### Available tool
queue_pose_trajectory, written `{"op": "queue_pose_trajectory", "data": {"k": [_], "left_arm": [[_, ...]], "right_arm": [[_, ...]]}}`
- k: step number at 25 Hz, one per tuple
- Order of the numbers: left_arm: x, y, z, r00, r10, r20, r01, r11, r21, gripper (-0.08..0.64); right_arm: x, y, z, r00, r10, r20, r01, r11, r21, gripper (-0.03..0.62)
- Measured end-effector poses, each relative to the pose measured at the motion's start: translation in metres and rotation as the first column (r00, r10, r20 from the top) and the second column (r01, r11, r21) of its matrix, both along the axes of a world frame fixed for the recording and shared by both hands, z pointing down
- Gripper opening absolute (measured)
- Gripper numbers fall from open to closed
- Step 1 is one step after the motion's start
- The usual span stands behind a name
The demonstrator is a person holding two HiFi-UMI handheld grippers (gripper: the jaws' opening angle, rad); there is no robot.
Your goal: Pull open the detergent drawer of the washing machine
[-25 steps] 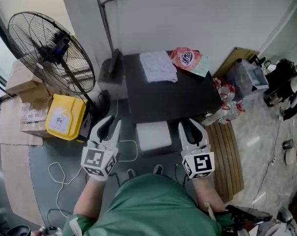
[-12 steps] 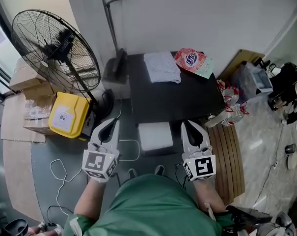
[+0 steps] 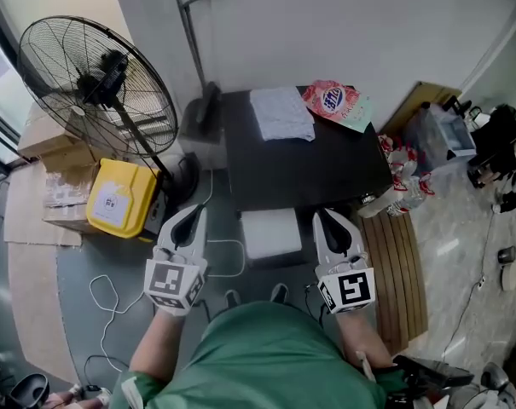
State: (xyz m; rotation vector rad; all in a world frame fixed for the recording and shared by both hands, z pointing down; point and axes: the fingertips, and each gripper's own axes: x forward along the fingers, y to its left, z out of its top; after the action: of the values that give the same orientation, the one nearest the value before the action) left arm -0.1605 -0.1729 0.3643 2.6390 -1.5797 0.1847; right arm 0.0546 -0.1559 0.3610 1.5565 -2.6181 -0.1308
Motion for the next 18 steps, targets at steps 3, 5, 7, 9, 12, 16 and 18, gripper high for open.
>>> {"op": "queue_pose_trajectory", "data": {"k": [3,5,7,9,12,16,18], "left_arm": [[0.0,0.0007,0.0015,1.0,0.0,0.002,0.0,1.0,-0.004,-0.002],[-0.0003,0.0016,0.0019,1.0,-0.001,0.003,0.001,1.0,-0.005,-0.002],[-0.0002,0.0012,0.0022,1.0,0.0,0.001,0.0,1.0,-0.006,-0.002],[-0.0005,0.0003,0.0027,1.0,0.001,0.0,-0.001,1.0,-0.009,-0.002],[-0.0014,0.0007,0.0031,1.0,0.001,0.003,-0.001,1.0,-0.011,-0.002],[0.0006,0.0026,0.0047,1.0,0.006,0.003,-0.006,1.0,-0.015,-0.002],[0.0003,0.0025,0.0052,1.0,0.006,0.003,-0.006,1.0,-0.017,-0.002]], "right_arm": [[0.0,-0.0001,0.0,1.0,-0.004,0.017,0.005,1.0,-0.008,0.021],[-0.0001,0.0004,0.0002,1.0,-0.005,0.022,0.005,1.0,-0.012,0.021],[0.0002,0.0005,-0.0004,1.0,-0.005,0.023,0.005,1.0,-0.015,0.021],[-0.0004,0.0003,-0.0006,1.0,-0.005,0.02,0.005,1.0,-0.015,0.021],[-0.0024,0.0005,0.0002,1.0,-0.008,0.026,0.009,1.0,-0.019,0.021],[-0.0034,0.0031,-0.0003,1.0,-0.014,0.028,0.014,1.0,-0.022,0.021],[-0.0037,0.0033,-0.0007,1.0,-0.015,0.027,0.015,1.0,-0.021,0.021]]}}
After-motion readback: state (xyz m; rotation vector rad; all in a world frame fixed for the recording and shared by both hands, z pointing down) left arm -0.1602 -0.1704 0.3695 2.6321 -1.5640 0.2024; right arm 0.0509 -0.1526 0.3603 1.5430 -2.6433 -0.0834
